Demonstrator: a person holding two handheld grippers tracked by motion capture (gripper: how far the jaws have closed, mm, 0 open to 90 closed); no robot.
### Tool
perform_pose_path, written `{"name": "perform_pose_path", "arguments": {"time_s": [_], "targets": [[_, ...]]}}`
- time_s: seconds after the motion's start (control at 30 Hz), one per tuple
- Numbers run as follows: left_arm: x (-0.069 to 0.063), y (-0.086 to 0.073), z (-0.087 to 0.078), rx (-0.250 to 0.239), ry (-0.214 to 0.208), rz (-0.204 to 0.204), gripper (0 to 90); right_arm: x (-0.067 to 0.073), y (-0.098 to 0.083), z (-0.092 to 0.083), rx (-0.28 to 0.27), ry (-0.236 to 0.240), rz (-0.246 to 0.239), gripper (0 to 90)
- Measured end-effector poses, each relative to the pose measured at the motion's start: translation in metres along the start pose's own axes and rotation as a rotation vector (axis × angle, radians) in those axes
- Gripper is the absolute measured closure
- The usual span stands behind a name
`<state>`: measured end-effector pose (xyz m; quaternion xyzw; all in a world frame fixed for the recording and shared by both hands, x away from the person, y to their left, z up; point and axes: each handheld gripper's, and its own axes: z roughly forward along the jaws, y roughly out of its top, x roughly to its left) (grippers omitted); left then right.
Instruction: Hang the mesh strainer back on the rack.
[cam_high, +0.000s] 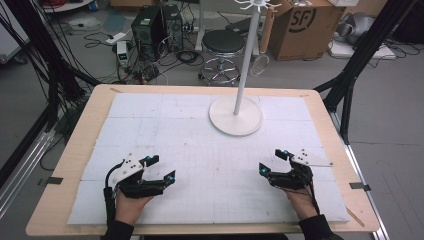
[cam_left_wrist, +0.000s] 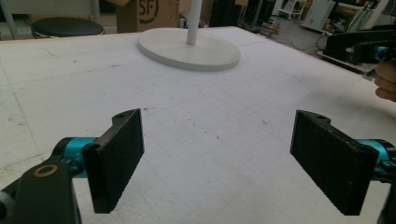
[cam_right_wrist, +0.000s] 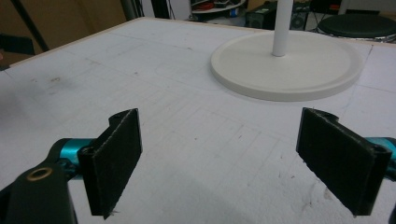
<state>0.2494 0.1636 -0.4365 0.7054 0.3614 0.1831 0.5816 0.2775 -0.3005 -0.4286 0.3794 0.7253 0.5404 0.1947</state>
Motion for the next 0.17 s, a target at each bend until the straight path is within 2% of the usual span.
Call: {"name": "perform_pose_path", "arguments": {"time_s": [0.17], "targets": [[-0.0002,0.0002,-0.0001,0.000,0.004,0.003,18.0,0.0007,0.0000,-0.0001,-0.003,-0.004,-0.002,13.6]]}}
